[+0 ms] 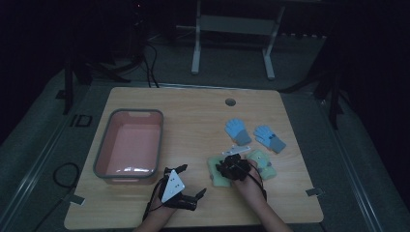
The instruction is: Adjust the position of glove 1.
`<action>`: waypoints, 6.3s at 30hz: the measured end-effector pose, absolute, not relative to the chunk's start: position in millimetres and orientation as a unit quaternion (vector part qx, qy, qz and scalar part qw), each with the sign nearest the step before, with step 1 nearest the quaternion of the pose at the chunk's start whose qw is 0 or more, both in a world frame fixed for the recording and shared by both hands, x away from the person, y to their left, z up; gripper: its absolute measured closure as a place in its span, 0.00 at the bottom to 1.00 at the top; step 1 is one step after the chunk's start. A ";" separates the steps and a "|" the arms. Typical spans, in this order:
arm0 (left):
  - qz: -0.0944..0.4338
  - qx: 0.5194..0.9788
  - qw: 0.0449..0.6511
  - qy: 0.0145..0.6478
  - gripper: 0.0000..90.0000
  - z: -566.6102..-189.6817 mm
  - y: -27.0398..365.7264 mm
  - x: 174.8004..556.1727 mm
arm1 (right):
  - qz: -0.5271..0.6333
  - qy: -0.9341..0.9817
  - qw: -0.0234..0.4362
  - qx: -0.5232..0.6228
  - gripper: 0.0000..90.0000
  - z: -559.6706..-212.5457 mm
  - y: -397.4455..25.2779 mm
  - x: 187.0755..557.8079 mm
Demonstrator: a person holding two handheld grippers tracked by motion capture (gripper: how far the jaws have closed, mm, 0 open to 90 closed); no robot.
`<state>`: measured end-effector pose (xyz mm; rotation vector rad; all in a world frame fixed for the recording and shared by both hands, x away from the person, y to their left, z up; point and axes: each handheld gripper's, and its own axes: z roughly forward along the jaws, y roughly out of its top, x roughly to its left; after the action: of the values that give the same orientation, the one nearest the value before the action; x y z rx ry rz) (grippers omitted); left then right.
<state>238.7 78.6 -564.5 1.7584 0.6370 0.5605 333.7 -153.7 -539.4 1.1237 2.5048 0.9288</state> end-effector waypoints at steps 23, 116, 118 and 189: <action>0.241 0.747 0.559 0.268 0.00 -564.4 78.0 238.2 | 0.367 0.843 0.176 0.350 0.69 -494.7 -261.5 346.5; 0.244 0.749 0.555 0.267 0.00 -564.4 77.2 237.8 | 0.365 0.793 0.188 0.450 0.73 -518.1 -304.1 317.1; 0.244 0.748 0.555 0.268 0.00 -564.4 77.2 237.9 | 0.376 0.798 0.179 0.436 0.72 -519.4 -305.8 317.4; 0.249 0.752 0.552 0.262 0.00 -564.4 75.7 236.8 | 0.415 0.743 0.202 0.484 0.95 -499.7 -156.0 284.6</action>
<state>236.8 75.7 -564.4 1.7780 0.6191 0.5899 284.6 -156.0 -499.7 1.3516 2.0755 1.1596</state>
